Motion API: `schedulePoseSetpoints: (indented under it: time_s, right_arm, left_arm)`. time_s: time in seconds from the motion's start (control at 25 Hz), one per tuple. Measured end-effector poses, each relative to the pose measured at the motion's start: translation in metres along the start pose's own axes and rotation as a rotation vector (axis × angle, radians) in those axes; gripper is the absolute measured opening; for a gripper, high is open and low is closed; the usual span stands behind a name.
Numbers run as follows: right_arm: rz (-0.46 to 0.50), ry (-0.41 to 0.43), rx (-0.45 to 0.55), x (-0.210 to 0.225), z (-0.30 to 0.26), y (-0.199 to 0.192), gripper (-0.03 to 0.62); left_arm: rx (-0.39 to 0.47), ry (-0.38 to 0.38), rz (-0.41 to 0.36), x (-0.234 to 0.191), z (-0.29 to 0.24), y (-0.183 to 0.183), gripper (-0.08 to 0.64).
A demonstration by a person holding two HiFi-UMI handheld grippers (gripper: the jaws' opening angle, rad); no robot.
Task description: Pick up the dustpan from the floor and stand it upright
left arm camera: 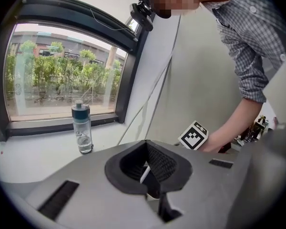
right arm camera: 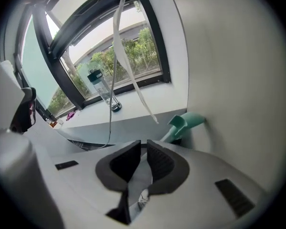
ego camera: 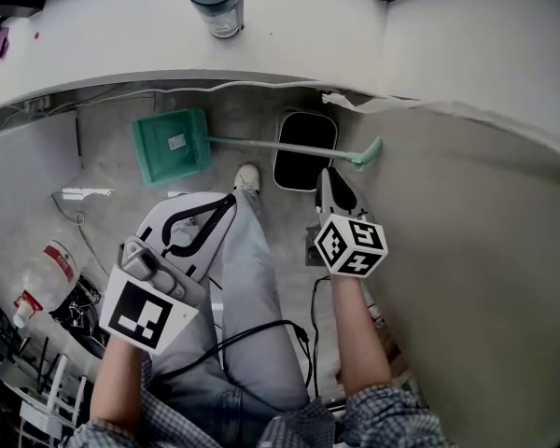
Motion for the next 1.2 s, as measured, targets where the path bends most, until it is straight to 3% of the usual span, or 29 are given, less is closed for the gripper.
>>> schedulePoseSetpoints:
  time_s: [0.08, 0.2, 0.32, 0.6, 0.72, 1.2]
  right_arm:
    - [-0.018, 0.004, -0.025, 0.005, -0.011, -0.004, 0.080]
    - [-0.039, -0.003, -0.060, 0.013, -0.025, -0.010, 0.107]
    - [-0.130, 0.010, -0.057, 0.022, -0.035, -0.013, 0.146]
    - [-0.307, 0.013, 0.041, 0.042, -0.047, -0.009, 0.156]
    - [-0.284, 0.015, 0.053, 0.039, -0.050, -0.004, 0.110]
    - [-0.194, 0.066, 0.086, -0.009, -0.040, 0.009, 0.094]
  left_arm:
    - [-0.024, 0.015, 0.006, -0.003, -0.003, -0.007, 0.006]
    - [-0.041, 0.032, 0.044, -0.007, -0.006, -0.015, 0.006]
    - [-0.045, 0.044, 0.075, -0.008, -0.008, -0.019, 0.006]
    - [-0.056, 0.041, 0.087, -0.004, -0.013, -0.028, 0.006]
    - [-0.059, 0.045, 0.096, -0.005, -0.012, -0.030, 0.006]
    - [-0.044, 0.082, 0.084, -0.015, 0.015, -0.037, 0.006]
Point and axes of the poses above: the fingertips, and each gripper's own axes: z backward along the fingers, x to its right, y out of its top, the point moved 10 cm from there along z, backward along the fingers, and after that the axes turned 12 degrees about -x, right-handed, at the moved point
